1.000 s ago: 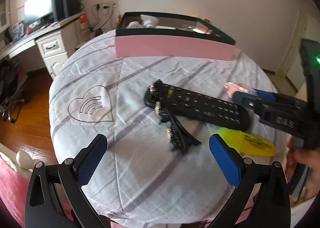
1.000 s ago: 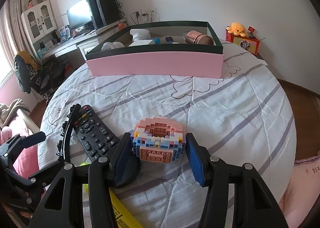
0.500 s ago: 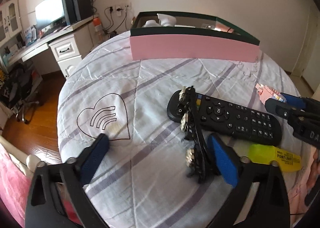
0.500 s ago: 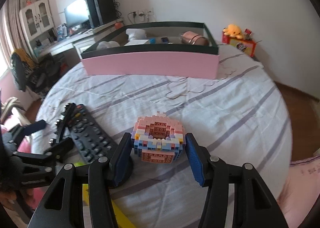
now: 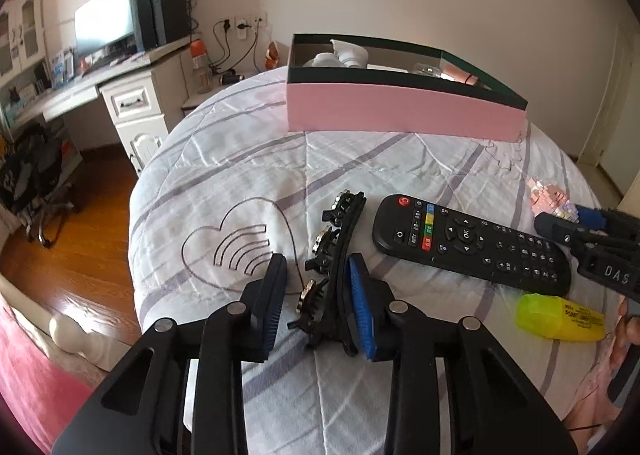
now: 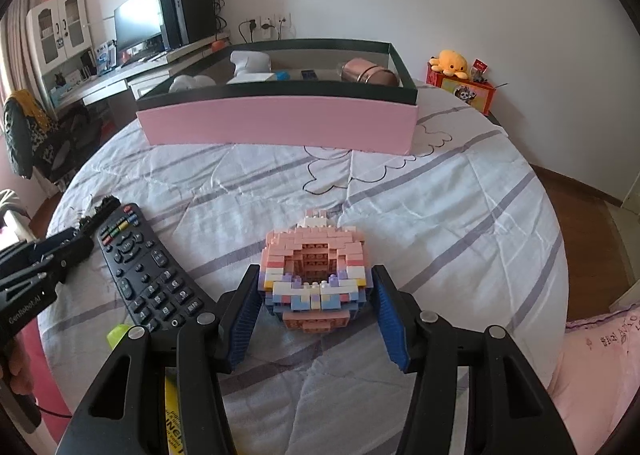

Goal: Organize rigid objects
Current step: 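Grasp the black hair clip with the left tool while the right tool holds the lego ring, then lift the hair clip and lego ring toward the pink box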

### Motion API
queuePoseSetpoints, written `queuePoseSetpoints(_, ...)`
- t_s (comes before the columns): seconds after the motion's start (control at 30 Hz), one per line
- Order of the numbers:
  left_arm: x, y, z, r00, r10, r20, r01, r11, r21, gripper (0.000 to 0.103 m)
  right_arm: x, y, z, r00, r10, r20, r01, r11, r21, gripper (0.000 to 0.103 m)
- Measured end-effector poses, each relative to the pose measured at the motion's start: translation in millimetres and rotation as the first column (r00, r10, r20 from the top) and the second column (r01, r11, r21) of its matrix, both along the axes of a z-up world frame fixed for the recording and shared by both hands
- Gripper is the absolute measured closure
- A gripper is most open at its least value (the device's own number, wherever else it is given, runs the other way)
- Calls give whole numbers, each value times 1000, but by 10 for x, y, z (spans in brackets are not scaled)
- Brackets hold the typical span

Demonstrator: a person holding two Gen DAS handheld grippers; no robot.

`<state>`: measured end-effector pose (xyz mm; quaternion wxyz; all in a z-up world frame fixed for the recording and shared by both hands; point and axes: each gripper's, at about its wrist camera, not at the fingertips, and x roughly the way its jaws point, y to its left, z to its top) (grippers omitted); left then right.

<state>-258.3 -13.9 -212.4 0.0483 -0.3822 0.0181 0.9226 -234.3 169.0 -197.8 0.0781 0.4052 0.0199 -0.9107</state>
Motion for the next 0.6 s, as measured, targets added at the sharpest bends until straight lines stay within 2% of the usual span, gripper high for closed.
queuePoseSetpoints(0.07,-14,26,-6,1000,-2,-10,2,1000,-16,71,-9,5,-9,1000,2,1,-2,1000,1,48)
queuePoseSetpoints(0.13,-13,36,-13,1000,-3,-27,3,1000,-24,78,-13,12,-22,1000,6,1,-6,1000,0,48)
queuePoseSetpoints(0.23,-19,33,1,1000,-9,-28,8,1000,-25,83,2,20,-27,1000,10,-11,-10,1000,2,50)
queuePoseSetpoints(0.37,-30,-23,74,1000,-8,-27,9,1000,16,83,22,25,6,1000,7,-20,-7,1000,-4,50)
queuePoseSetpoints(0.6,69,-54,342,996,-3,-86,4,1000,18,83,134,38,236,997,4,-77,-6,1000,-19,50)
